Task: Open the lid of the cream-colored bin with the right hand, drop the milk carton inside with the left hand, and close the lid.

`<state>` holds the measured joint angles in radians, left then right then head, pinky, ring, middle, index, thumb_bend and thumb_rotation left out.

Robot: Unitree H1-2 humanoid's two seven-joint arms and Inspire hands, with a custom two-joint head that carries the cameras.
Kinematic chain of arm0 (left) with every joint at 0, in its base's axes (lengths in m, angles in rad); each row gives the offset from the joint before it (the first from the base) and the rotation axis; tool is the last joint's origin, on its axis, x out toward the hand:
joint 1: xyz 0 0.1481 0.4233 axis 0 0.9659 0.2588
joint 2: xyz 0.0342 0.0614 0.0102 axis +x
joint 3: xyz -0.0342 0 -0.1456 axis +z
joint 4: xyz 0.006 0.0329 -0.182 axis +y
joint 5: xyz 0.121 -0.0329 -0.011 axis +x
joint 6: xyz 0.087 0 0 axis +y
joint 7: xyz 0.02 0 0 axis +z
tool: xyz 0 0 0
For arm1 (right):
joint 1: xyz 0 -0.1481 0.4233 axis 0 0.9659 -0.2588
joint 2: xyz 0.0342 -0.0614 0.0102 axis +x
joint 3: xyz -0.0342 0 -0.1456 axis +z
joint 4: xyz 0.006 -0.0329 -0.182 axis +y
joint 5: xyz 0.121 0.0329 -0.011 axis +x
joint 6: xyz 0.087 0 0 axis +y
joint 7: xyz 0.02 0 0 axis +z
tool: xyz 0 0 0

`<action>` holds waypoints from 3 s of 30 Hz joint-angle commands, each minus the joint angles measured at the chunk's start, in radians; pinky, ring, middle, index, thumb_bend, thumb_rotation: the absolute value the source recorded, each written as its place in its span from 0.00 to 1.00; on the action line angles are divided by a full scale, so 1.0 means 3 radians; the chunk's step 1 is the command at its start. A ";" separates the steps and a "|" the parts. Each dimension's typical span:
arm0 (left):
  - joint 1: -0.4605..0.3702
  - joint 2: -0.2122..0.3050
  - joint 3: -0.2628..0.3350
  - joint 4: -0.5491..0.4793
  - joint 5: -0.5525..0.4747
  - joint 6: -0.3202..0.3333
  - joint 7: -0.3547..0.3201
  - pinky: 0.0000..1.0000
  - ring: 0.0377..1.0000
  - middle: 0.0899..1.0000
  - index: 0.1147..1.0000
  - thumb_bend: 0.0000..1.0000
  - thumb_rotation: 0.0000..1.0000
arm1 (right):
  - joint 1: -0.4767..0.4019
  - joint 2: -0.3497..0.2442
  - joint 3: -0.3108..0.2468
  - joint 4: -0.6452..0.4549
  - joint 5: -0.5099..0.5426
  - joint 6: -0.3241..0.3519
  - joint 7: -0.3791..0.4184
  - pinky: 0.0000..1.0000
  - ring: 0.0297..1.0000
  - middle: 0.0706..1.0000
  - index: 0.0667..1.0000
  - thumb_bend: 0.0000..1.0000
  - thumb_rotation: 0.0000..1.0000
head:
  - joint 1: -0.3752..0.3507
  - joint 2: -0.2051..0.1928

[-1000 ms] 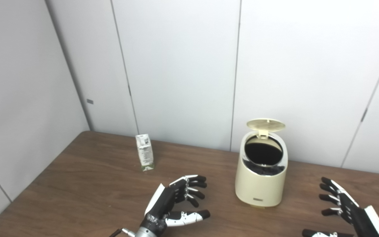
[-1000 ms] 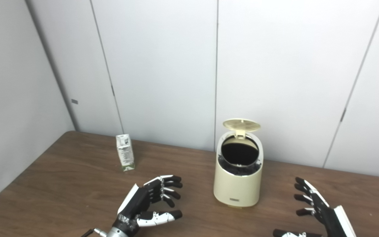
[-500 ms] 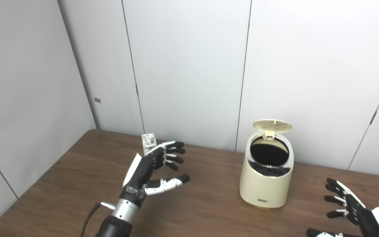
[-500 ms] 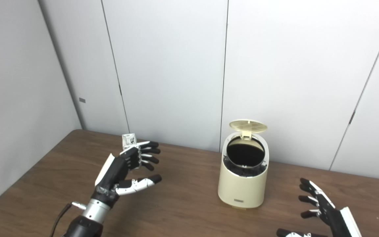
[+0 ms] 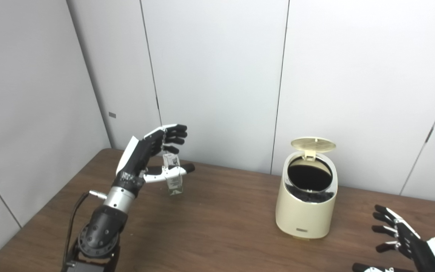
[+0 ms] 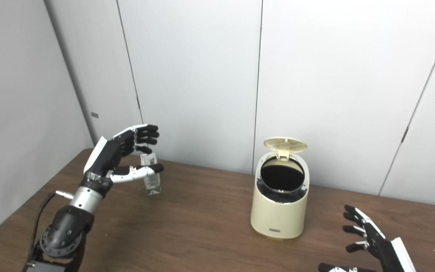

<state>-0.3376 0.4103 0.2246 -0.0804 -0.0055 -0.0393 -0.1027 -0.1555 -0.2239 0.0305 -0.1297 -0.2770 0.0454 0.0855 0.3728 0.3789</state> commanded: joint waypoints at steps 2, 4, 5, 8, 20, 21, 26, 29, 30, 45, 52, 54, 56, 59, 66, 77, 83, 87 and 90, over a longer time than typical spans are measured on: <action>-0.0225 0.0126 0.0074 0.0205 -0.0088 -0.0236 0.0018 0.60 0.73 0.80 0.79 0.79 0.13 | -0.0148 -0.0022 -0.0015 -0.0094 0.0036 -0.0084 -0.0019 0.55 0.76 0.84 0.85 0.83 0.17 | 0.0005 0.0003; -0.0294 0.0150 0.0086 0.0360 -0.0076 -0.0357 0.0042 0.60 0.72 0.79 0.79 0.81 0.14 | -0.0147 -0.0019 -0.0010 -0.0117 0.0034 -0.0060 -0.0010 0.54 0.75 0.84 0.85 0.82 0.17 | 0.0004 0.0007; -0.0326 0.0166 0.0082 0.0444 -0.0010 -0.0398 0.0081 0.62 0.72 0.78 0.79 0.82 0.13 | -0.0145 -0.0017 -0.0007 -0.0139 0.0033 -0.0038 -0.0002 0.55 0.76 0.84 0.86 0.82 0.15 | -0.0003 0.0007; -0.0393 0.0208 0.0053 0.0671 0.0215 -0.0475 0.0198 0.67 0.74 0.78 0.78 0.85 0.12 | -0.0146 -0.0020 -0.0005 -0.0165 0.0032 -0.0009 0.0010 0.54 0.75 0.84 0.86 0.81 0.14 | -0.0014 0.0013; -0.0575 0.0279 -0.0027 0.1656 0.0168 -0.0914 0.0155 0.78 0.83 0.83 0.79 0.91 0.19 | -0.0111 -0.0033 -0.0017 -0.0277 0.0033 0.0073 0.0027 0.55 0.75 0.84 0.86 0.80 0.11 | -0.0086 0.0032; -0.0586 0.0278 -0.0030 0.1739 0.0137 -0.0987 0.0137 0.79 0.83 0.83 0.79 0.92 0.19 | -0.0106 -0.0036 -0.0021 -0.0287 0.0040 0.0079 0.0032 0.55 0.75 0.84 0.86 0.80 0.10 | -0.0093 0.0032; -0.0673 0.0263 -0.0030 0.2131 0.0028 -0.1210 0.0100 0.78 0.86 0.85 0.83 0.94 0.22 | -0.0105 -0.0054 -0.0040 -0.0334 0.0053 0.0121 0.0054 0.57 0.76 0.85 0.86 0.79 0.08 | -0.0107 0.0034; -0.0733 0.0256 -0.0037 0.2362 0.0002 -0.1280 0.0092 0.78 0.85 0.86 0.85 0.95 0.22 | -0.0106 -0.0057 -0.0052 -0.0360 0.0054 0.0155 0.0063 0.57 0.77 0.85 0.85 0.80 0.06 | -0.0110 0.0030; -0.0747 0.0248 -0.0040 0.2415 0.0009 -0.1289 0.0103 0.78 0.85 0.86 0.85 0.95 0.22 | -0.0106 -0.0058 -0.0055 -0.0357 0.0055 0.0143 0.0059 0.57 0.76 0.85 0.85 0.80 0.05 | -0.0110 0.0031; -0.0883 0.0133 -0.0006 0.2922 -0.0144 -0.1428 0.0178 0.83 0.85 0.86 0.87 0.89 0.18 | -0.0050 -0.0064 -0.0075 -0.0552 0.0050 0.0326 0.0092 0.58 0.75 0.85 0.85 0.80 0.00 | -0.0160 0.0034; -0.0988 0.0083 -0.0012 0.3104 -0.0181 -0.1431 0.0225 0.79 0.81 0.82 0.83 0.86 0.15 | -0.0022 -0.0069 -0.0088 -0.0629 0.0047 0.0402 0.0110 0.60 0.76 0.86 0.86 0.80 0.00 | -0.0176 0.0048; -0.1022 0.0057 0.0005 0.3158 -0.0227 -0.1429 0.0221 0.79 0.80 0.80 0.81 0.86 0.13 | -0.0018 -0.0070 -0.0085 -0.0639 0.0041 0.0412 0.0112 0.59 0.75 0.85 0.85 0.80 0.00 | -0.0173 0.0048; -0.1049 0.0036 0.0012 0.3203 -0.0248 -0.1431 0.0234 0.78 0.79 0.79 0.80 0.84 0.11 | -0.0012 -0.0073 -0.0077 -0.0649 0.0042 0.0414 0.0117 0.60 0.75 0.85 0.85 0.80 0.00 | -0.0178 0.0055; -0.1071 0.0006 0.0020 0.3243 -0.0283 -0.1433 0.0212 0.75 0.77 0.78 0.81 0.83 0.11 | -0.0009 -0.0076 -0.0066 -0.0668 0.0038 0.0418 0.0126 0.60 0.76 0.85 0.86 0.80 0.02 | -0.0188 0.0063; -0.1098 -0.0033 0.0001 0.3329 -0.0291 -0.1434 0.0181 0.70 0.74 0.77 0.81 0.86 0.14 | 0.0014 -0.0103 -0.0086 -0.0732 0.0049 0.0470 0.0154 0.62 0.77 0.86 0.86 0.79 0.00 | -0.0207 0.0080; -0.1099 -0.0120 0.0015 0.3305 -0.0187 -0.1435 0.0444 0.48 0.52 0.54 0.51 0.67 0.04 | 0.0034 -0.0115 -0.0076 -0.0862 0.0074 0.0625 0.0165 0.63 0.78 0.86 0.87 0.78 0.00 | -0.0194 0.0117; -0.1066 -0.0088 -0.0027 0.3294 -0.0106 -0.1433 0.0583 0.45 0.49 0.47 0.43 0.52 0.02 | 0.0037 -0.0104 -0.0059 -0.0895 0.0059 0.0669 0.0168 0.64 0.79 0.87 0.87 0.77 0.00 | -0.0182 0.0127; -0.1016 -0.0083 -0.0015 0.3259 -0.0089 -0.1435 0.0653 0.43 0.47 0.43 0.43 0.52 0.00 | 0.0043 -0.0098 -0.0044 -0.0908 0.0051 0.0679 0.0168 0.65 0.79 0.88 0.88 0.76 0.00 | -0.0171 0.0141; -0.0978 -0.0088 0.0005 0.3216 -0.0082 -0.1433 0.0716 0.40 0.44 0.43 0.43 0.52 0.00 | 0.0051 -0.0082 -0.0037 -0.0925 0.0069 0.0710 0.0177 0.68 0.81 0.89 0.89 0.74 0.00 | -0.0171 0.0141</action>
<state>-0.6004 0.3554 0.2165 0.9256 -0.0372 -0.4249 0.0846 -0.1163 -0.2459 0.0222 -0.3728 -0.2601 0.2666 0.1401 0.3206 0.4203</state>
